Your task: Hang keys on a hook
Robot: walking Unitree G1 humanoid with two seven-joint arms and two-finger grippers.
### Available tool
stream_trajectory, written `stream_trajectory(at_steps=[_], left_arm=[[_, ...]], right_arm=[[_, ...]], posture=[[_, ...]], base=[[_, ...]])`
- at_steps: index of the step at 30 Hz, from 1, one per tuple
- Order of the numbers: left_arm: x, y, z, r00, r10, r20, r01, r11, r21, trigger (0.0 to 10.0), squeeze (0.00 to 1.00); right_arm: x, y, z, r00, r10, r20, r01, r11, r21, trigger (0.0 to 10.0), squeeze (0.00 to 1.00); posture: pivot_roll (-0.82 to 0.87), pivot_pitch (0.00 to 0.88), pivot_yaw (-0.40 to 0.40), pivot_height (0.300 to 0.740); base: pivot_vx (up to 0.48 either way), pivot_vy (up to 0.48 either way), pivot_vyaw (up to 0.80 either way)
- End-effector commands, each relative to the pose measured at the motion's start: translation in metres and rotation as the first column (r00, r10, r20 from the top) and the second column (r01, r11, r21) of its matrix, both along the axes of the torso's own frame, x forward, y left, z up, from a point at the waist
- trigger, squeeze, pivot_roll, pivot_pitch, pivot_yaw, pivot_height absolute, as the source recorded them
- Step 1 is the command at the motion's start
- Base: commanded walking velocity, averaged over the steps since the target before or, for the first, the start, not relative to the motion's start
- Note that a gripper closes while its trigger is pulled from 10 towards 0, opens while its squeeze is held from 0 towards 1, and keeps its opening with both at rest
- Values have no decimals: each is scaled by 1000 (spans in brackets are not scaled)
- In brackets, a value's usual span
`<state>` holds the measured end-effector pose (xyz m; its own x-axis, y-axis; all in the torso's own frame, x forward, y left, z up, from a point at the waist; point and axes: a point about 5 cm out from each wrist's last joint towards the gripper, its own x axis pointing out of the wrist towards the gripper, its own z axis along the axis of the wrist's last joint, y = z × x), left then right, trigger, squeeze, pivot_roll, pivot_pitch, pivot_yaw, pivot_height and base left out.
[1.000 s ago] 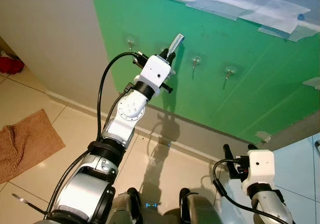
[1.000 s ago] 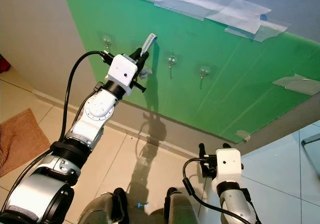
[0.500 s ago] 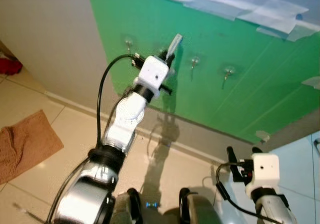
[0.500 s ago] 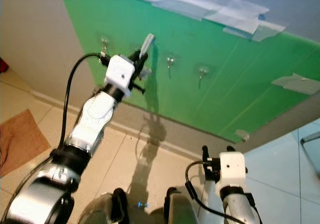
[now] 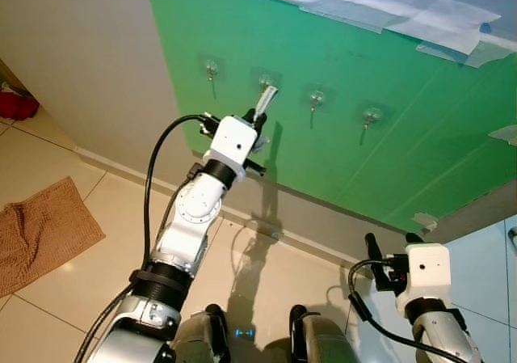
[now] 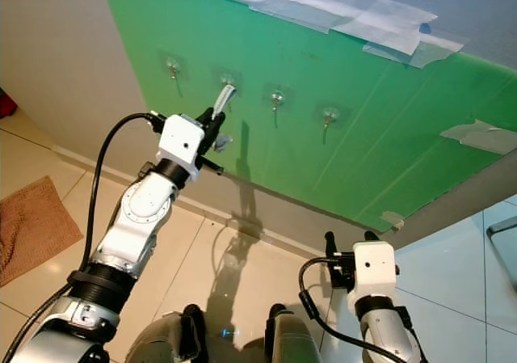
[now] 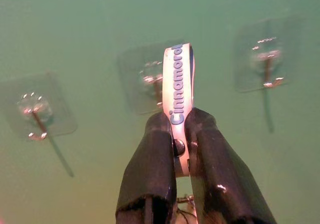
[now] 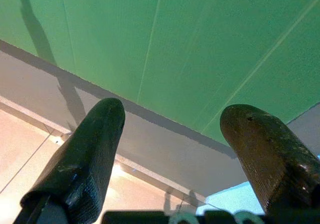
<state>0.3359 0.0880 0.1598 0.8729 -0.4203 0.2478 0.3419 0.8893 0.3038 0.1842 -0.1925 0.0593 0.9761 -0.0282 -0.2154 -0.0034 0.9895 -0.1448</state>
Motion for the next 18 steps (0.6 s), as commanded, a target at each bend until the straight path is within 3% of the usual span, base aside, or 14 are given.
stream_trajectory(at_steps=[1,10,18], left_arm=[[2,-1,-2,1000,1,-29,-1,1000,-19,10000,0],[11,1,-8,995,10,-100,-16,998,-54,10000,0],[16,-3,-11,978,-39,-205,1,983,-186,10000,0]], right_arm=[[-4,-2,-5,999,1,-33,-2,1000,-8,10000,114],[-6,-3,-4,999,-2,-35,1,1000,-11,10000,114],[-7,-2,-4,999,-11,-33,11,1000,-10,10000,118]], posture=[[-255,201,-30,740],[-278,195,-32,740],[-288,196,-28,740]], base=[[0,0,0],[0,0,0],[0,0,0]])
